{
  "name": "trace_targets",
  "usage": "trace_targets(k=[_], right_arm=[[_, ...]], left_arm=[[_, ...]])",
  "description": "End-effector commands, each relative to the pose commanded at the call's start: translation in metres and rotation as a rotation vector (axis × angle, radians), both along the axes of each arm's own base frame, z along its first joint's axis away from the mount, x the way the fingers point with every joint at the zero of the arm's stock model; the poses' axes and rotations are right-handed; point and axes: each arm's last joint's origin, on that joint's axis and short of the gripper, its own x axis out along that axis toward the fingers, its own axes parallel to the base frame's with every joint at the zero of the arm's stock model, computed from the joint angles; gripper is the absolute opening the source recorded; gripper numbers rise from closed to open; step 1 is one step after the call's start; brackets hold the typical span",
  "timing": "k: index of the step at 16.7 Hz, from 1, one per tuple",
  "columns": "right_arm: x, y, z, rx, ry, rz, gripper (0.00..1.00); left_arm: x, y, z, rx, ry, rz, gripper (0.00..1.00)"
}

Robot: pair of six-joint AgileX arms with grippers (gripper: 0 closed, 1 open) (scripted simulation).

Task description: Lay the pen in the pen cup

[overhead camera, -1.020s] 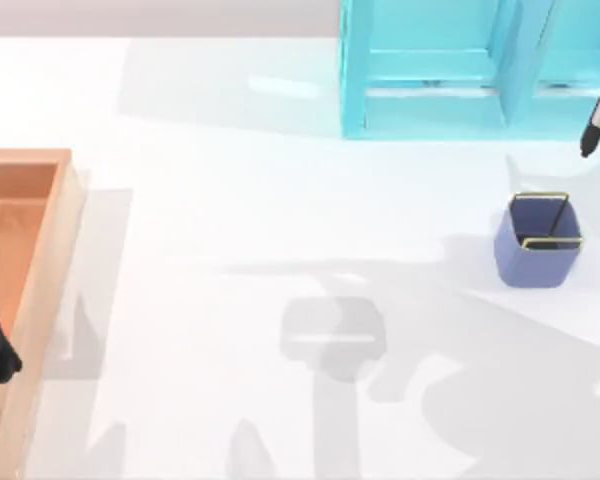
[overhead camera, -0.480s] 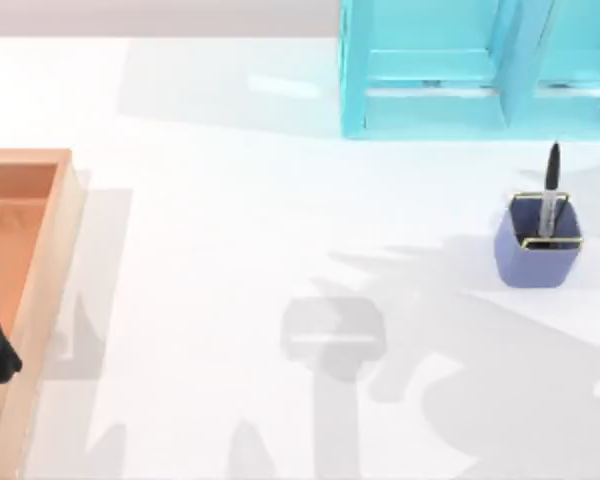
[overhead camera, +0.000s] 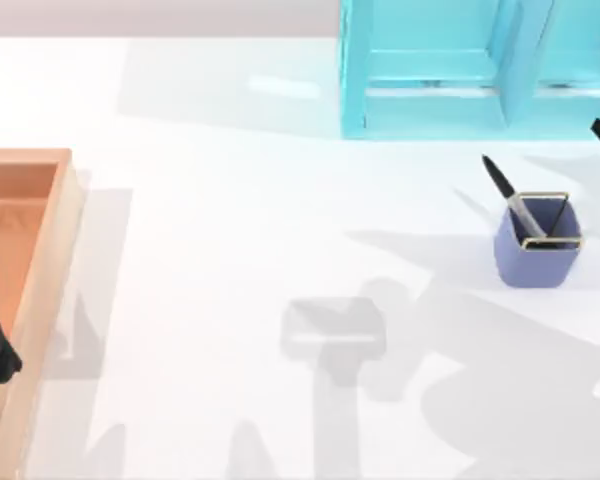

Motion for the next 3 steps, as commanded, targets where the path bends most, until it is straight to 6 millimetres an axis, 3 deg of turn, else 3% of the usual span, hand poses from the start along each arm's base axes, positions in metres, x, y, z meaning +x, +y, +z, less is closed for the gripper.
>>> trace_targets(k=[3], right_arm=[[0.0000,0.0000,0.0000,0.000,0.000,0.000,1.00]], left_arm=[[0.0000,0.0000,0.0000,0.000,0.000,0.000,1.00]])
